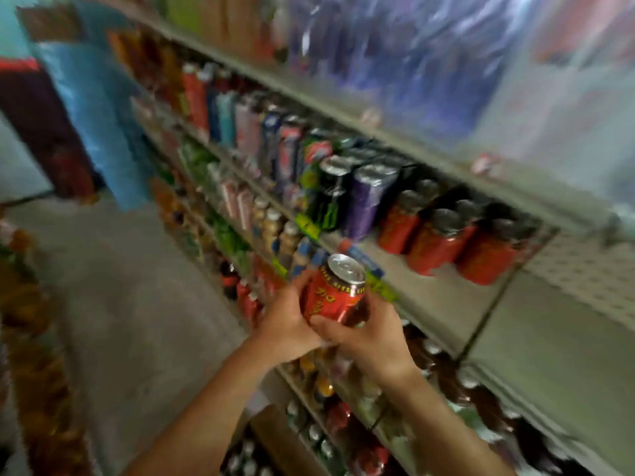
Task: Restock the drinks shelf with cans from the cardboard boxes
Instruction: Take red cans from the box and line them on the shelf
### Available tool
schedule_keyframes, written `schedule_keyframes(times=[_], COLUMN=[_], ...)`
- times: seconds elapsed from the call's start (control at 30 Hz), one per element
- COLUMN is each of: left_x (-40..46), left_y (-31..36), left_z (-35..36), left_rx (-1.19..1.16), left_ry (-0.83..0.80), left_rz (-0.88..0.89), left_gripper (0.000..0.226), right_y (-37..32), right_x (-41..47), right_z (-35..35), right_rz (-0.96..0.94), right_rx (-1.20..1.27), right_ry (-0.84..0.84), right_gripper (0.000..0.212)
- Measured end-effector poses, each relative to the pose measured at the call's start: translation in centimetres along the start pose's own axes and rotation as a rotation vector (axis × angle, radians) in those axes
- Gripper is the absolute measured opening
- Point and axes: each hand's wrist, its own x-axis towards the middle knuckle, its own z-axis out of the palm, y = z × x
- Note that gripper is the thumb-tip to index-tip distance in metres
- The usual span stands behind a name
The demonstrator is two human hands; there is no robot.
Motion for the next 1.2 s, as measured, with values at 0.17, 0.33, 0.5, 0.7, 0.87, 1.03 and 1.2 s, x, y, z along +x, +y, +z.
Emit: schedule_keyframes(times=[0.17, 0.33, 0.5, 0.7, 0.87, 1.03, 1.2], left_x=[3.8, 6.5, 7.7, 7.4, 8.4, 8.4, 8.6], left_y=[6.4, 8.7, 7.1, 6.8, 7.1, 6.8, 6.8], left_z=[4.8, 8.3, 10.9, 11.5, 10.5, 10.2, 10.1], left_rx=[0.039, 0.437, 0.853, 1.072, 1.024, 1.026, 1.022], left_ry=[-0.138, -0.245, -0.245, -0.349, -0.432, -0.452, -0.47], left_rz=[0.186, 0.32, 0.359, 0.265, 0.227, 0.238, 0.237], left_gripper=[0.091, 0.075, 0.049, 0.037, 0.032, 0.032, 0.032], right_y=[-2.4, -1.1, 1.6, 4.0, 5.2, 5.9, 5.9], right_x=[-1.7, -1.7, 0.7, 2.8, 3.7, 4.3, 4.3], right_z=[-7.9, -13.3, -16.3, -17.0, -17.0, -16.5, -16.4], right_rz=[-0.093, -0.057, -0.007, -0.002, -0.005, 0.009, 0.053], right_rx=[-0.087, -0.155, -0.2, -0.213, -0.185, -0.142, -0.17], right_ry=[0.289, 0.513, 0.558, 0.576, 0.632, 0.698, 0.701], right_gripper=[0.046, 0.048, 0.054, 0.06, 0.074, 0.069, 0.066])
